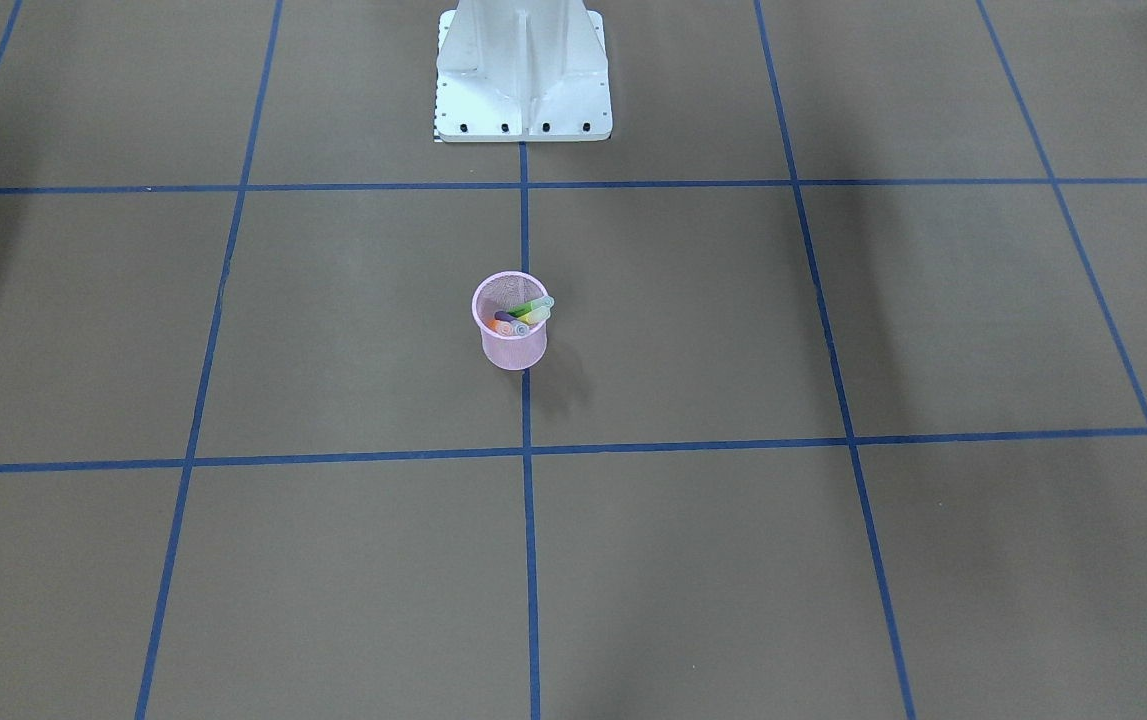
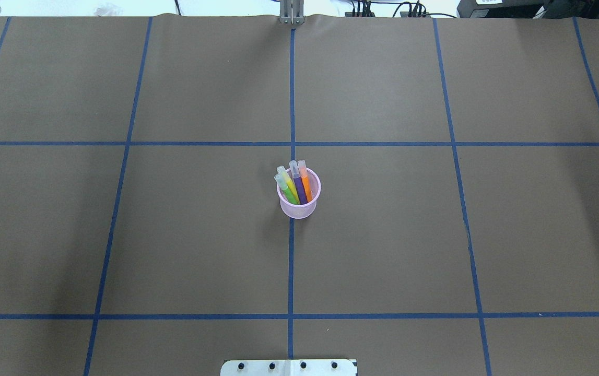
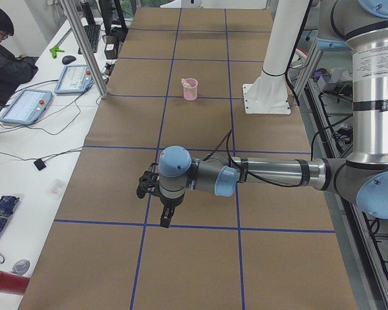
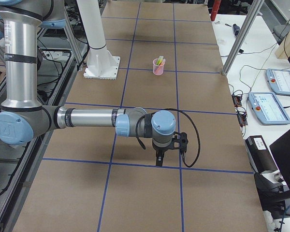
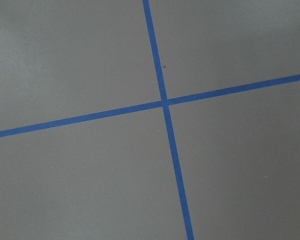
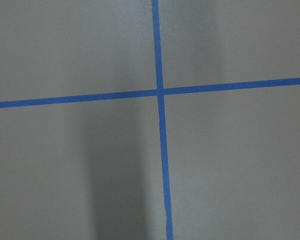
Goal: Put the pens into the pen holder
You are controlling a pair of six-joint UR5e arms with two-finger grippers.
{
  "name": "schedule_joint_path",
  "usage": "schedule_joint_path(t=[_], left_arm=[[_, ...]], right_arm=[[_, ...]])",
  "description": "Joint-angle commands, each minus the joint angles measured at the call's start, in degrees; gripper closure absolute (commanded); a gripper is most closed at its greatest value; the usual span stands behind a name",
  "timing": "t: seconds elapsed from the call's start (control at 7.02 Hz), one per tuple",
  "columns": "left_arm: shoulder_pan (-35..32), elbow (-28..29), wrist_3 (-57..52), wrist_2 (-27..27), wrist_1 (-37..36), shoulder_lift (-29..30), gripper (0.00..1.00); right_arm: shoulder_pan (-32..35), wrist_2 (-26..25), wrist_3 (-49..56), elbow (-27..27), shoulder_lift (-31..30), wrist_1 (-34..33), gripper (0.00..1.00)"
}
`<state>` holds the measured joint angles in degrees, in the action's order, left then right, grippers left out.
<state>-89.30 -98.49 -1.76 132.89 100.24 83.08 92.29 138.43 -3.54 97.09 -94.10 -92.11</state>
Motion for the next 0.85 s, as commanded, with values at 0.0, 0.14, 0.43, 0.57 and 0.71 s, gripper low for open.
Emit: schedule_joint_path(t=[0.0,0.14,0.43,0.57,0.71], left_arm=[[-1.83,-0.56,0.0,0.09,-2.4,0.67,0.0],[-1.84,-2.3,-0.17,0.09,-5.64,0.68,0.0],[-1.76,-2.94,-0.18,0.09,-6.29,0.15,0.0],[-1.67,-2.33,-0.18,0.01,-6.38,0.15,0.0],[-1.67,-1.62,-0.18,0.01,-6.55,0.06,0.0]], right_arm=[[0.0,0.0,0.02,0.11,-0.04,0.09,0.01],[0.0,0.0,0.02,0.2,0.05,0.09,0.01],[0.0,-0.08,0.02,0.2,0.14,0.09,0.01],[0.0,-0.09,-0.06,0.2,0.14,0.09,0.01],[0.0,-0.09,-0.06,0.12,0.14,0.09,0.01]])
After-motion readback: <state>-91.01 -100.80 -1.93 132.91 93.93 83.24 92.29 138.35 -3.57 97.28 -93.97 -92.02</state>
